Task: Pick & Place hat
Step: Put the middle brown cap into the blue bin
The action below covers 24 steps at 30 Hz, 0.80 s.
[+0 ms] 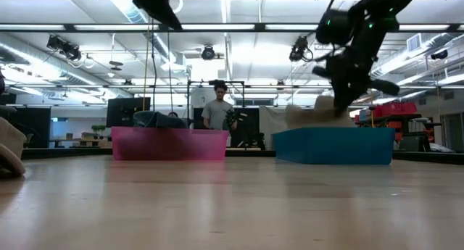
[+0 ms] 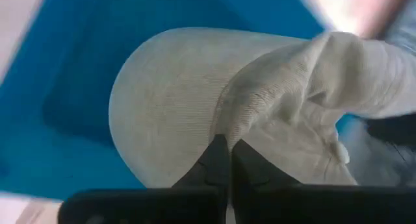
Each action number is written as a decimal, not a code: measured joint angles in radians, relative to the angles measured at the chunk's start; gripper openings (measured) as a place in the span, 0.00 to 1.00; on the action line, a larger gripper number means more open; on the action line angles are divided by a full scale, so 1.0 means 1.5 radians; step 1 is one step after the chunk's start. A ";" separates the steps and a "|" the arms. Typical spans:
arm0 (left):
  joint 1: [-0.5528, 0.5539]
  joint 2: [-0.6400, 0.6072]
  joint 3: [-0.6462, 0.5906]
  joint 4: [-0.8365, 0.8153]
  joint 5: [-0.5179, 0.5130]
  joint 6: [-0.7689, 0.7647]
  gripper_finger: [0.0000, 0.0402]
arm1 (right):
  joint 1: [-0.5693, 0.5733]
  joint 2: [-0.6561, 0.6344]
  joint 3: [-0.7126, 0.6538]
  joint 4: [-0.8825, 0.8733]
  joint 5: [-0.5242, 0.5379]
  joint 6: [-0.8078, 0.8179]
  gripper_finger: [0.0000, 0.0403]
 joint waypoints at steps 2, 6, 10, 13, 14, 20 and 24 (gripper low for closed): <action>0.008 0.000 0.000 -0.015 0.000 0.000 0.44 | -0.007 0.025 0.000 -0.015 -0.008 -0.040 0.00; 0.018 0.001 -0.018 -0.023 0.000 0.000 0.44 | -0.012 0.072 0.000 0.007 -0.029 -0.036 0.02; 0.025 0.001 -0.042 -0.022 0.000 0.000 0.44 | -0.011 0.108 0.001 0.064 -0.036 0.085 0.05; 0.025 0.001 -0.065 -0.022 0.000 -0.001 0.44 | -0.012 0.124 0.001 0.102 -0.032 0.160 0.08; 0.025 0.001 -0.073 -0.022 0.002 -0.003 0.44 | -0.012 0.127 0.001 0.106 -0.031 0.174 0.10; 0.024 0.001 -0.111 -0.017 0.002 -0.068 0.44 | -0.012 0.128 0.001 0.109 -0.028 0.241 0.20; 0.024 0.001 -0.117 -0.019 0.032 -0.130 0.44 | -0.003 0.125 0.001 0.109 0.021 0.335 0.30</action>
